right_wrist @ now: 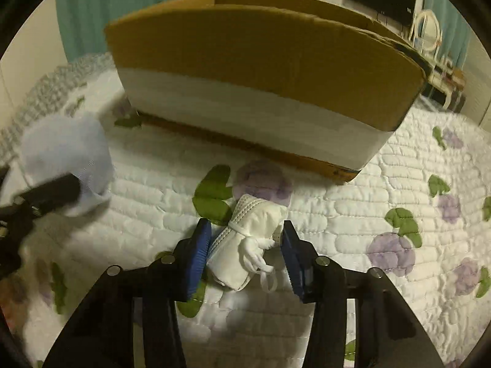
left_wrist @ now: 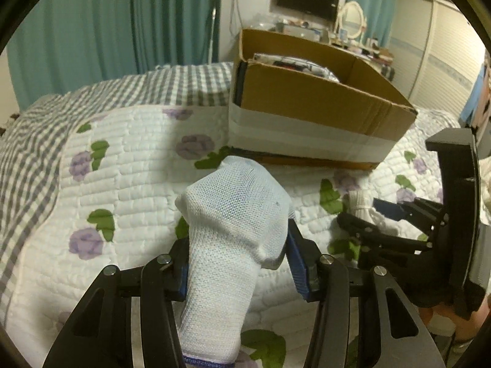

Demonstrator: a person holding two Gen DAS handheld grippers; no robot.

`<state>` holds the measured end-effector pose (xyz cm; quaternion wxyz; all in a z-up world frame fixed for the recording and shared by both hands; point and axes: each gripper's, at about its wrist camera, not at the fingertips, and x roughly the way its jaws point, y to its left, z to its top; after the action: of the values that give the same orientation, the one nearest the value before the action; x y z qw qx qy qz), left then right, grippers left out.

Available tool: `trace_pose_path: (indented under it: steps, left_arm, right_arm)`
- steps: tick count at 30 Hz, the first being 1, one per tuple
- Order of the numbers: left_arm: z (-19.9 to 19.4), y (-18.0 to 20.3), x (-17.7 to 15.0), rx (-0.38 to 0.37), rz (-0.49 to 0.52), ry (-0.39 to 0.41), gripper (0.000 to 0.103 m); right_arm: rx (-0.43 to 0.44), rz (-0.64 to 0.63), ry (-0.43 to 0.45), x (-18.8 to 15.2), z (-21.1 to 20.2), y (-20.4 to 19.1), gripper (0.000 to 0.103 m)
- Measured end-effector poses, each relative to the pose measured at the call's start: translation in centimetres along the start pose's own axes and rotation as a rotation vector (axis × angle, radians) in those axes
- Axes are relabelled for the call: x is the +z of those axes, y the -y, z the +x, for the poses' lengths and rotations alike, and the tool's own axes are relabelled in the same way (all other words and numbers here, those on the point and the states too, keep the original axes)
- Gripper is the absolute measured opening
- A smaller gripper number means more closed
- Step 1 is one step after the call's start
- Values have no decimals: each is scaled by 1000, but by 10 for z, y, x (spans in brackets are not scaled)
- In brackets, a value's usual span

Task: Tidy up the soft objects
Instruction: 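Hold the mesh sock in the left tool while the right tool grasps a white cloth, then lower the mesh sock and white cloth into the box and open both tools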

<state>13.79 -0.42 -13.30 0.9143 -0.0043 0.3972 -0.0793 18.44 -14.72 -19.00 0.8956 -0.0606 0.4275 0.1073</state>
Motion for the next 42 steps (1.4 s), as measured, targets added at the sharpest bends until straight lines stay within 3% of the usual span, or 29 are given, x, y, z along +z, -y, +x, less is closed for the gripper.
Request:
trace_pose_path:
  steps: [3, 14, 21, 26, 34, 41, 42]
  left_arm:
    - [-5, 4, -2, 16, 21, 6, 49]
    - [-65, 37, 6, -19, 98, 87, 49]
    - [-104, 61, 47, 1, 172, 187, 49]
    - [-103, 70, 90, -1, 197, 226, 49]
    - [-40, 79, 154, 12, 227, 239, 49]
    - [12, 86, 155, 24, 312, 240, 55]
    - [17, 87, 154, 37, 321, 245, 63]
  right_arm:
    - [-12, -12, 17, 0, -3, -4, 35]
    - [65, 48, 148, -7, -89, 3, 34]
    - [77, 38, 265, 15, -159, 17, 34]
    - [59, 30, 333, 54, -189, 37, 34]
    - [22, 39, 353, 114, -167, 74, 34]
    - [22, 33, 295, 138, -109, 90, 34]
    - [31, 38, 285, 141, -100, 93, 34]
